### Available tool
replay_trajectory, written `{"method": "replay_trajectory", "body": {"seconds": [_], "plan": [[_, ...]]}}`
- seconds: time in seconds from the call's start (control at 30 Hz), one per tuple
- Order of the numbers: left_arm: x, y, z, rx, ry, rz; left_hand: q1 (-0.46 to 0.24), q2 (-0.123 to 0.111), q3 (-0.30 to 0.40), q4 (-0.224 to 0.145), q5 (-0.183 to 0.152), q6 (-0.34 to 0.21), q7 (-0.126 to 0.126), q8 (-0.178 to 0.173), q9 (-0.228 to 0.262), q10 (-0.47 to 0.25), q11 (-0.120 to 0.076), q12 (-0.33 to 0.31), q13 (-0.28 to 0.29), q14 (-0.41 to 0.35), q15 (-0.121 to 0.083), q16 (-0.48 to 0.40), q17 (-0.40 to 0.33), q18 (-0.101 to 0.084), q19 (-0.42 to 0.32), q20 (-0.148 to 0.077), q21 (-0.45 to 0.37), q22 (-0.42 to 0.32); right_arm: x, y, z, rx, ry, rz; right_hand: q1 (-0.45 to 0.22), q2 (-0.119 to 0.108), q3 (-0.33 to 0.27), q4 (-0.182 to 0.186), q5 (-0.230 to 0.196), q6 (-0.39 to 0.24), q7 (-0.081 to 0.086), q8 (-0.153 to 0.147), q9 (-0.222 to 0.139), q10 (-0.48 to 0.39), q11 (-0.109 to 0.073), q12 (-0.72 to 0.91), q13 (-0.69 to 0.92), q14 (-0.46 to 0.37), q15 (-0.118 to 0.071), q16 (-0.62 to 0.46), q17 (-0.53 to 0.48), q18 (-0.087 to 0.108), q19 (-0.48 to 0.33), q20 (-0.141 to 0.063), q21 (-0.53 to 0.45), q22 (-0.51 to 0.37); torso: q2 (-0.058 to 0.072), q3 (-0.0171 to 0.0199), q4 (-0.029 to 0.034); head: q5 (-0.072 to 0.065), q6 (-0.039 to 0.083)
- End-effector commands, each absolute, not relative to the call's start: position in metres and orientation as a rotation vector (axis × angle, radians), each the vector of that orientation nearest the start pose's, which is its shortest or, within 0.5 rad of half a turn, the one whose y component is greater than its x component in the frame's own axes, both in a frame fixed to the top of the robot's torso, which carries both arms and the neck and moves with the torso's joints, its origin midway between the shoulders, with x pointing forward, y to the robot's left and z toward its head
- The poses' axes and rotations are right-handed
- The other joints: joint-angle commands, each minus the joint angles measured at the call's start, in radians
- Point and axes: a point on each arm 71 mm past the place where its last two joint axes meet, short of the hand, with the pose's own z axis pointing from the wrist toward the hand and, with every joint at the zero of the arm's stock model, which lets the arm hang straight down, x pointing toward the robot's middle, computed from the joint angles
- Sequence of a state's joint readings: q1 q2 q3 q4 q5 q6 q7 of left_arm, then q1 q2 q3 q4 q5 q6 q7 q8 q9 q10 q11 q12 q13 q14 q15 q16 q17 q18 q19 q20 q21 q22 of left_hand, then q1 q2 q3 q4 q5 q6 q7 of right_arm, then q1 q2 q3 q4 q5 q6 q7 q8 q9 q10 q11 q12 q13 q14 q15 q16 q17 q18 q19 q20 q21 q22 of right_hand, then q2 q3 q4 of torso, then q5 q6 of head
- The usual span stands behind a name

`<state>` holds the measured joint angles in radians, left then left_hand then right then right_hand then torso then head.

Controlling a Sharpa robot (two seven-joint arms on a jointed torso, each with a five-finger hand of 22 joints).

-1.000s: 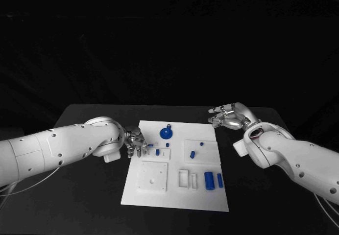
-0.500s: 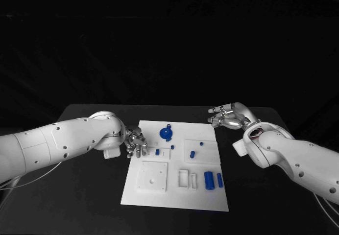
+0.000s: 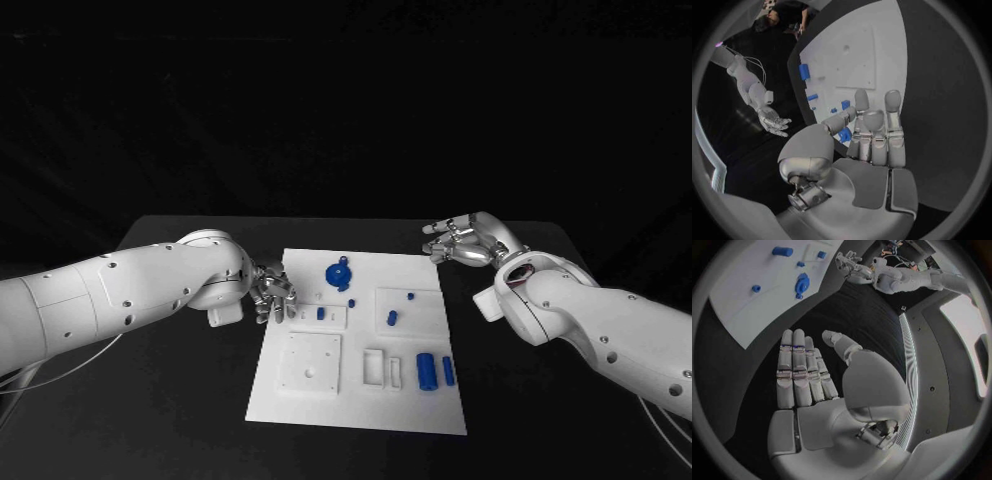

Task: Assemble the parts on the task board

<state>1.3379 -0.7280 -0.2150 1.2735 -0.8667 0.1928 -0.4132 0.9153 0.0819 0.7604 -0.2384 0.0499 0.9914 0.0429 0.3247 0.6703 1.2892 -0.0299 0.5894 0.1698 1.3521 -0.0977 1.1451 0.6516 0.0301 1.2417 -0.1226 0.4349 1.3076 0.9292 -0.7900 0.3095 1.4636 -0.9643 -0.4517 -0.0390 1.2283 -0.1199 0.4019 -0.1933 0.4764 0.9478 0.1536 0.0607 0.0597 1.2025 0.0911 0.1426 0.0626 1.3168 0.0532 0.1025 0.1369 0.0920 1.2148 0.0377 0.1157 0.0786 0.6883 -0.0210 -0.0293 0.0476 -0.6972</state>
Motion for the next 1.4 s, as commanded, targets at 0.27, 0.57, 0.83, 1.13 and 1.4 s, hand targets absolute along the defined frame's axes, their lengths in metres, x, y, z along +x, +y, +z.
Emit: {"method": "replay_trajectory", "body": {"seconds": [0.27, 0.57, 0.83, 1.13, 1.4], "plan": [[0.528, 0.222, -0.207, -0.351, 2.011, -0.632, 0.379, -0.088, -0.553, 0.089, 0.009, 0.076, 0.044, -0.181, -0.424, -0.063, 0.044, -0.199, -0.105, -0.026, 0.041, -0.103, -0.086, 0.02, -0.007, 0.042, -0.102, -0.049, 0.497, -0.216, -0.196, 0.596, 1.553, 0.974, 0.008, 0.002, 0.002, -0.009, -0.009, 0.013, 0.002, 0.001, 0.002, 0.001, 0.001, -0.003, -0.001, -0.003, -0.001, -0.003, -0.001, -0.007, -0.008, -0.002, 0.006, 0.0, 0.0, 0.0002, 0.0001, -0.002, 0.009], [0.529, 0.198, -0.189, -0.115, 1.749, -0.708, 0.497, -0.086, -0.611, 0.057, 0.027, 0.185, 0.045, -0.26, -0.597, 0.02, 0.039, -0.391, -0.108, -0.013, 0.035, -0.103, -0.114, 0.027, 0.01, 0.038, -0.122, -0.032, 0.498, -0.215, -0.197, 0.597, 1.556, 0.976, 0.006, 0.003, -0.001, -0.01, -0.012, 0.018, 0.002, 0.001, 0.002, 0.003, 0.0, -0.002, -0.001, -0.001, -0.002, -0.001, -0.001, -0.007, -0.007, -0.003, 0.009, 0.0, 0.001, 0.0002, -0.0015, -0.003, 0.014], [0.534, 0.172, -0.187, 0.036, 1.69, -0.697, 0.45, -0.104, -0.627, 0.065, 0.038, 0.174, 0.042, -0.261, -0.604, 0.065, 0.042, -0.474, -0.107, -0.007, 0.037, -0.094, -0.123, 0.029, 0.016, 0.042, -0.129, 0.002, 0.498, -0.213, -0.197, 0.595, 1.556, 0.977, 0.004, 0.005, -0.004, -0.011, -0.012, 0.026, 0.001, 0.001, 0.002, 0.006, -0.002, -0.001, -0.001, 0.001, -0.003, 0.0, 0.0, -0.007, -0.005, -0.004, 0.012, 0.0, 0.001, -0.0003, -0.002, -0.002, 0.017], [0.539, 0.156, -0.201, 0.118, 1.729, -0.6, 0.445, -0.111, -0.748, 0.125, 0.036, 0.167, 0.036, -0.26, -0.603, 0.101, 0.03, -0.423, -0.103, 0.003, 0.027, -0.082, -0.123, 0.019, 0.044, 0.033, -0.159, -0.011, 0.498, -0.211, -0.197, 0.591, 1.557, 0.978, 0.003, 0.006, -0.006, -0.011, -0.011, 0.027, 0.001, 0.001, 0.002, 0.006, -0.002, -0.002, -0.001, 0.002, -0.003, 0.0, 0.0, -0.008, -0.005, -0.005, 0.013, 0.0, 0.002, 0.0009, -0.0032, -0.003, 0.018], [0.539, 0.149, -0.218, 0.159, 1.782, -0.522, 0.457, -0.104, -0.818, 0.151, 0.046, 0.179, 0.028, -0.261, -0.603, 0.092, 0.009, -0.23, -0.058, 0.007, 0.012, -0.051, -0.106, 0.006, 0.061, 0.017, -0.167, 0.005, 0.498, -0.211, -0.197, 0.589, 1.557, 0.978, 0.001, 0.006, -0.008, -0.011, -0.01, 0.029, 0.0, 0.001, 0.002, 0.007, -0.002, -0.001, -0.001, 0.002, -0.003, 0.001, 0.001, -0.008, -0.005, -0.005, 0.014, 0.0, 0.003, 0.0003, -0.0018, -0.01, 0.017]]}}
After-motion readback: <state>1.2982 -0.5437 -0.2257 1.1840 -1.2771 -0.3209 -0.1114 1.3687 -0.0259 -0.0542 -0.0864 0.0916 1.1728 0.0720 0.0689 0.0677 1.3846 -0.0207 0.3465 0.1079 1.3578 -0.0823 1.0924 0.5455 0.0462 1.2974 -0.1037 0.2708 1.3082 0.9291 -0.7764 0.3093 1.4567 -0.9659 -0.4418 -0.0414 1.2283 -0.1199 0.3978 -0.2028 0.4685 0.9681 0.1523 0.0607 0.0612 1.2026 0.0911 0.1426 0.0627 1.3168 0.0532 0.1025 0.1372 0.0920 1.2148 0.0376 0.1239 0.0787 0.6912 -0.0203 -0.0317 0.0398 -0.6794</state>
